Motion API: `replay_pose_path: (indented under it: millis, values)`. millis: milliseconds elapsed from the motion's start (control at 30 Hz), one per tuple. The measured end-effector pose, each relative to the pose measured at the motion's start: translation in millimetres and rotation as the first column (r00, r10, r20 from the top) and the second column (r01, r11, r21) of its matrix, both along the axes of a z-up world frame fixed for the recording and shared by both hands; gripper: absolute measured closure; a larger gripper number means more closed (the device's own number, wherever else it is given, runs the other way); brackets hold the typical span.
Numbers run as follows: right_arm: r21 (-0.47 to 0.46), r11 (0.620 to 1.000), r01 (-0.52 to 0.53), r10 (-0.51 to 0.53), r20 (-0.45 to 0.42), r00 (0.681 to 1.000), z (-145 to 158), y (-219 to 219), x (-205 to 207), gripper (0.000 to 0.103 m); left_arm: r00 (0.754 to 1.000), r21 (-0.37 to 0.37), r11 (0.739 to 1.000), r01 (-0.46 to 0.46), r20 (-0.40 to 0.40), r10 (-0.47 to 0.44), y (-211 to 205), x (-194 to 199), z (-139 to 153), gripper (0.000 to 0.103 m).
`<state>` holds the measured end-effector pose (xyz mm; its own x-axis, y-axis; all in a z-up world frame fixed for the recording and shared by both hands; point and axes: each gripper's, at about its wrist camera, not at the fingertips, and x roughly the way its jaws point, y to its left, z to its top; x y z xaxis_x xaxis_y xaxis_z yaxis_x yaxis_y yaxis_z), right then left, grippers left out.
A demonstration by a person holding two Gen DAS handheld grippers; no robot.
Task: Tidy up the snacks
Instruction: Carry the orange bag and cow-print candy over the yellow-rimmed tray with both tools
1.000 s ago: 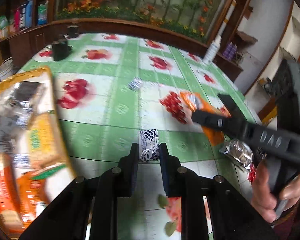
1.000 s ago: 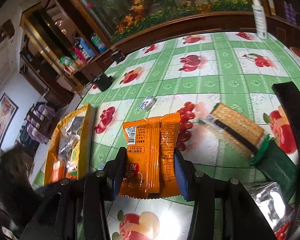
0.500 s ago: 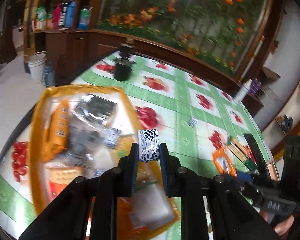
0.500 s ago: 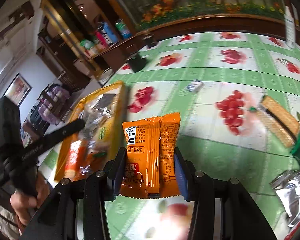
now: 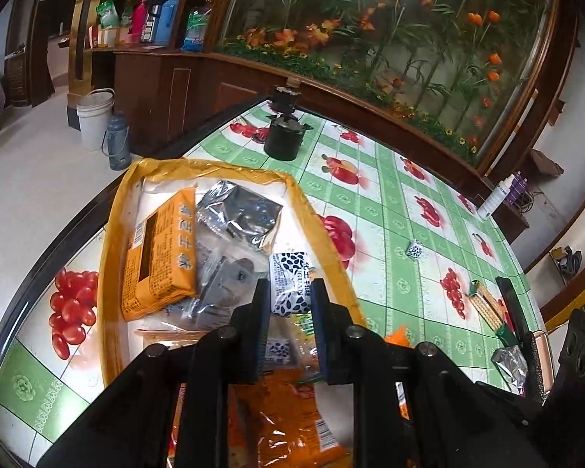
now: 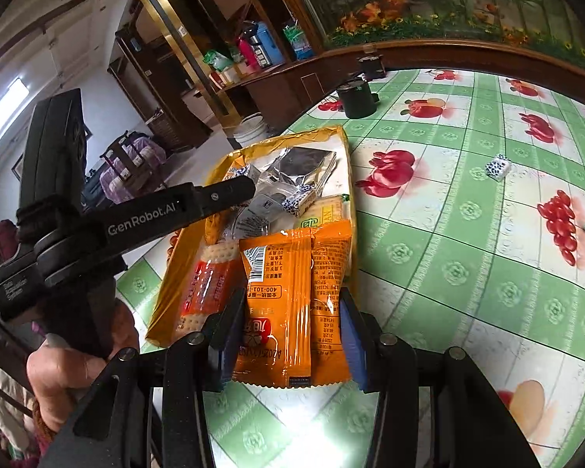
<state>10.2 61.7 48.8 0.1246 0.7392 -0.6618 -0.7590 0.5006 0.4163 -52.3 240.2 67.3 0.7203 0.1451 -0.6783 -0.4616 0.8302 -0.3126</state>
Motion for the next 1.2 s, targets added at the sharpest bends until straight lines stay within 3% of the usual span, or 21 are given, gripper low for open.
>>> replay_pose_path:
  millis: [333, 633, 967, 1200]
  values:
    - [-0.055, 0.998, -0.037, 0.038, 0.020, 0.999, -20, 27, -3, 0.053, 0.999, -0.020, 1.000, 0.024, -0.044, -0.025, 3, 4, -21, 0.083]
    - [-0.113, 0.991, -0.074, 0.083, 0.073, 0.994, -34, 37, -11, 0.053, 0.993, 0.030, 0.998, 0.047, -0.110, -0.043, -4, 6, -39, 0.083]
    - [-0.135, 0.988, -0.072, 0.092, 0.147, 0.985, -35, 37, -20, 0.052, 0.991, 0.080, 0.996, 0.045, -0.130, -0.035, -8, 6, -39, 0.083]
    - [-0.134, 0.988, -0.072, 0.092, 0.148, 0.985, -35, 37, -20, 0.052, 0.991, 0.089, 0.995, 0.034, -0.131, -0.022, -10, 7, -40, 0.083]
